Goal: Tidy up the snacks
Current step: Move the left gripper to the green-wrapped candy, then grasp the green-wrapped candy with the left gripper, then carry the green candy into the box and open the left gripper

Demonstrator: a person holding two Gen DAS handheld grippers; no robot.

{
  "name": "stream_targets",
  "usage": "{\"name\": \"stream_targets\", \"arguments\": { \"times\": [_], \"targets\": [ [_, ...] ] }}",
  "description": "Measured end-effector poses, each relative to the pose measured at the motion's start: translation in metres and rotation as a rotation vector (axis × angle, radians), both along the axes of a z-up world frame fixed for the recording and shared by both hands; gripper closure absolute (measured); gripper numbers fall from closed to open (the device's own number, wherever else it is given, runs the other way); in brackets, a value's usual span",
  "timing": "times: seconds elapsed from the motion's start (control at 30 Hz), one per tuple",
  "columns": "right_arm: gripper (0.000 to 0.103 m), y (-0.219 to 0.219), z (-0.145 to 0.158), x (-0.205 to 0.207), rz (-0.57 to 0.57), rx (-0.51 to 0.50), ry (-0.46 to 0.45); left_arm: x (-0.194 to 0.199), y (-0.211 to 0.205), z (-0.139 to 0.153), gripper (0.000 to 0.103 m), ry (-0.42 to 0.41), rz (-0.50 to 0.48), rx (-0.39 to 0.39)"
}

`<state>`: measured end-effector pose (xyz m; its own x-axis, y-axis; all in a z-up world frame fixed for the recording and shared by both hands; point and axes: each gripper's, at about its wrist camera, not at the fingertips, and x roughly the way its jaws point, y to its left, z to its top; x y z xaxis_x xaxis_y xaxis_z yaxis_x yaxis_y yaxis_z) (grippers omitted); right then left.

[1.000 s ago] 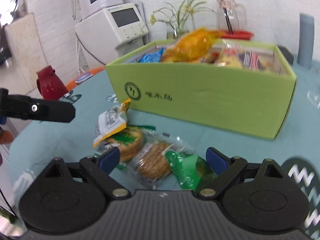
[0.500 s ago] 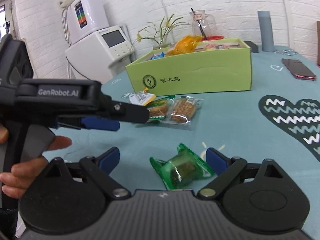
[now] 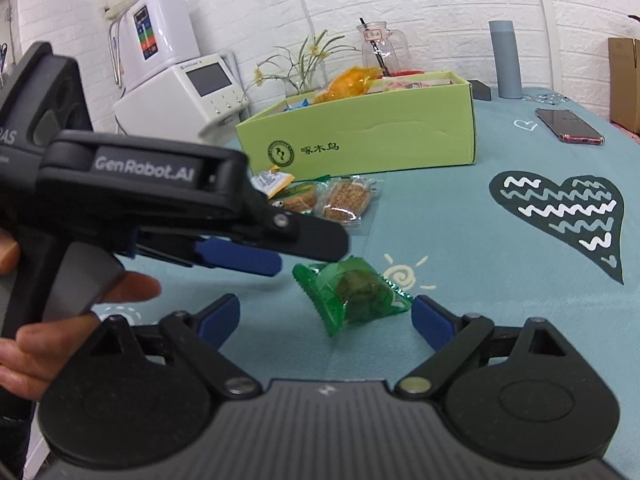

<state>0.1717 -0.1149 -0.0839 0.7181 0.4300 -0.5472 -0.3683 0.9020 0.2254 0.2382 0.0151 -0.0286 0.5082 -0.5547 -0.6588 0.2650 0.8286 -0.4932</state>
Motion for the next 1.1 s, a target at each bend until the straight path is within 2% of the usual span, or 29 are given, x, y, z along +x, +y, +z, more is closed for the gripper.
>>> {"name": "stream_targets", "arguments": {
  "times": [0.03,0.1,0.13,0.17,0.27,0.37,0.5,0.63,0.73,0.8,0.93,1.03,1.07,1.1],
  "targets": [
    [0.011,0.001,-0.002,0.004,-0.003,-0.013,0.001,0.003,-0.004,-0.002,0.049,0.002,-0.015,0.005],
    [0.013,0.002,-0.004,0.01,0.003,-0.033,-0.024,0.006,-0.012,-0.009,0.06,0.012,-0.041,0.02],
    [0.023,0.003,-0.004,0.01,-0.004,-0.051,-0.038,0.004,-0.014,-0.01,0.07,-0.008,-0.054,0.034],
    [0.034,0.003,-0.004,0.009,-0.003,-0.063,-0.043,0.003,-0.017,-0.012,0.087,-0.013,-0.074,0.047],
    [0.043,0.002,0.0,0.009,0.021,-0.078,-0.034,0.0,-0.015,-0.012,0.092,-0.015,-0.081,0.048],
    [0.043,0.001,0.011,0.02,0.033,-0.068,-0.05,0.007,-0.012,0.0,0.092,-0.032,-0.063,0.03],
    [0.043,0.002,0.044,0.05,0.04,-0.09,-0.158,0.04,-0.007,0.036,0.092,-0.102,-0.044,-0.019],
    [0.04,0.002,0.079,0.109,0.053,-0.119,-0.264,0.094,-0.009,0.078,0.092,-0.211,-0.02,-0.023],
    [0.037,0.008,0.093,0.162,0.059,-0.132,-0.284,0.14,-0.011,0.094,0.092,-0.266,-0.002,0.004],
    [0.037,0.012,0.094,0.197,0.067,-0.144,-0.272,0.17,-0.011,0.096,0.092,-0.265,0.015,0.017],
    [0.036,0.017,0.078,0.262,0.092,-0.115,-0.173,0.22,-0.009,0.081,0.093,-0.234,0.045,0.049],
    [0.035,0.022,0.062,0.284,0.104,-0.127,-0.13,0.242,-0.006,0.06,0.093,-0.201,0.075,0.08],
    [0.033,0.023,0.059,0.285,0.108,-0.135,-0.136,0.244,-0.006,0.055,0.091,-0.201,0.071,0.085],
    [0.029,0.024,0.057,0.285,0.113,-0.14,-0.14,0.244,-0.004,0.051,0.085,-0.206,0.066,0.08]
  ]
}}
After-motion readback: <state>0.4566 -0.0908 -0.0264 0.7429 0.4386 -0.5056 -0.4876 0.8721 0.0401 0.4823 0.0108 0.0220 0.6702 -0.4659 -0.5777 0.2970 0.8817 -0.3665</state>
